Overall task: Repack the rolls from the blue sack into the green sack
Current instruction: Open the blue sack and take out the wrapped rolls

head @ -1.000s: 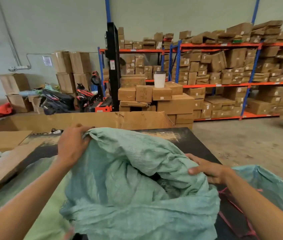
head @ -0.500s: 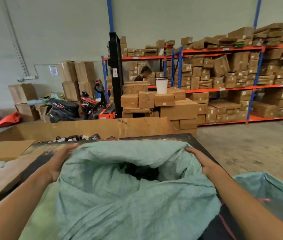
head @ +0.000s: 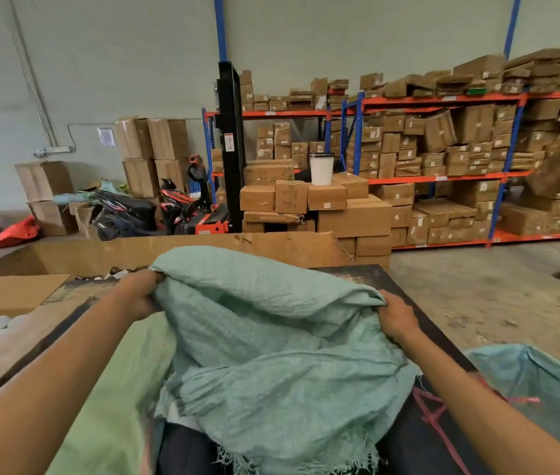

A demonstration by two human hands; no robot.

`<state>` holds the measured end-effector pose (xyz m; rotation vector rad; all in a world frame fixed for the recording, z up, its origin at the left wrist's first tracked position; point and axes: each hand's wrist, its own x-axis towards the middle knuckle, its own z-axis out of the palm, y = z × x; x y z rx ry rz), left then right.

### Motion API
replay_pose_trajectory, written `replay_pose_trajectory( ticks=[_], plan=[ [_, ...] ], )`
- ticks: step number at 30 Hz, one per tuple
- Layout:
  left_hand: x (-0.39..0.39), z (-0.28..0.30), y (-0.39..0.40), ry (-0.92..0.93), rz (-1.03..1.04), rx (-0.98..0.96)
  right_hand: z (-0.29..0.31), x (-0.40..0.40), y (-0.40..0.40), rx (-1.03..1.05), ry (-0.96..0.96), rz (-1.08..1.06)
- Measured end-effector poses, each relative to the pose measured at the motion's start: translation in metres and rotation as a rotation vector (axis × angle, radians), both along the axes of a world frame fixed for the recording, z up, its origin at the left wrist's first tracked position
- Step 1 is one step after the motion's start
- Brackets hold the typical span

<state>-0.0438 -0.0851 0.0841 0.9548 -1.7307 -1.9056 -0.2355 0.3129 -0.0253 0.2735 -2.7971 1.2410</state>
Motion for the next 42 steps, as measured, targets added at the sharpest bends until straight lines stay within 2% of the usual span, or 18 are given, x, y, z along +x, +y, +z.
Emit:
replay_pose_trajectory(
  ticks=[1, 2, 4, 7, 12, 14, 17, 19, 22, 24, 26, 28, 30, 32, 34, 37, 40, 42],
  plan=[
    [0.002, 0.003, 0.004, -0.009, -0.061, 0.196, 0.001, -0.003, -0.002, -0.224, -0.145, 0.025],
    [0.002, 0.003, 0.004, -0.021, -0.116, 0.26, 0.005, -0.005, -0.004, -0.457, -0.297, 0.022],
    [0.012, 0.002, 0.002, -0.111, -0.239, 0.206, 0.017, -0.004, -0.002, -0.797, -0.55, -0.012],
    [0.033, -0.005, -0.002, -0.205, -0.403, 0.151, 0.041, 0.003, 0.01, -0.914, -0.661, -0.027],
    [0.048, -0.002, -0.013, -0.003, -0.572, 0.14, 0.051, 0.002, 0.028, -0.794, -0.679, 0.01],
    [0.042, -0.003, -0.024, -0.085, -0.567, -0.142, 0.046, 0.004, 0.033, -0.696, -0.701, 0.102],
    [0.025, -0.012, -0.043, -0.232, -0.188, -0.816, 0.043, 0.005, 0.036, -0.484, -0.656, 0.369],
    [0.016, -0.021, -0.047, -0.276, 0.114, -0.901, 0.044, 0.004, 0.029, -0.193, -0.452, 0.464],
    [0.012, -0.034, -0.029, -0.382, 0.329, -0.558, 0.044, 0.001, 0.006, 0.296, 0.026, 0.395],
    [0.008, -0.038, -0.012, -0.151, 0.324, 0.026, 0.044, 0.009, -0.014, 0.684, 0.336, 0.252],
    [0.005, -0.042, -0.001, 0.019, 0.256, 0.37, 0.039, 0.014, -0.03, 0.742, 0.386, 0.228],
    [0.004, -0.045, 0.006, 0.062, 0.19, 0.557, 0.038, 0.016, -0.038, 0.553, 0.253, 0.224],
    [0.01, -0.044, 0.013, 0.122, 0.087, 0.726, 0.04, 0.006, -0.036, 0.085, 0.004, 0.136],
    [0.017, -0.042, 0.016, 0.14, -0.045, 0.726, 0.043, -0.008, -0.027, -0.492, -0.29, -0.005],
    [0.028, -0.043, 0.024, 0.084, -0.188, 0.598, 0.051, -0.011, -0.018, -0.889, -0.474, -0.093],
    [0.043, -0.042, 0.02, -0.056, -0.446, 0.411, 0.061, -0.01, -0.006, -1.009, -0.567, -0.1],
    [0.054, -0.04, -0.027, -0.165, -0.497, 0.267, 0.06, -0.019, 0.011, -0.9, -0.567, -0.084],
    [0.06, -0.025, -0.049, -0.269, -0.521, -0.012, 0.054, -0.027, 0.023, -0.829, -0.612, -0.045]
  ],
)
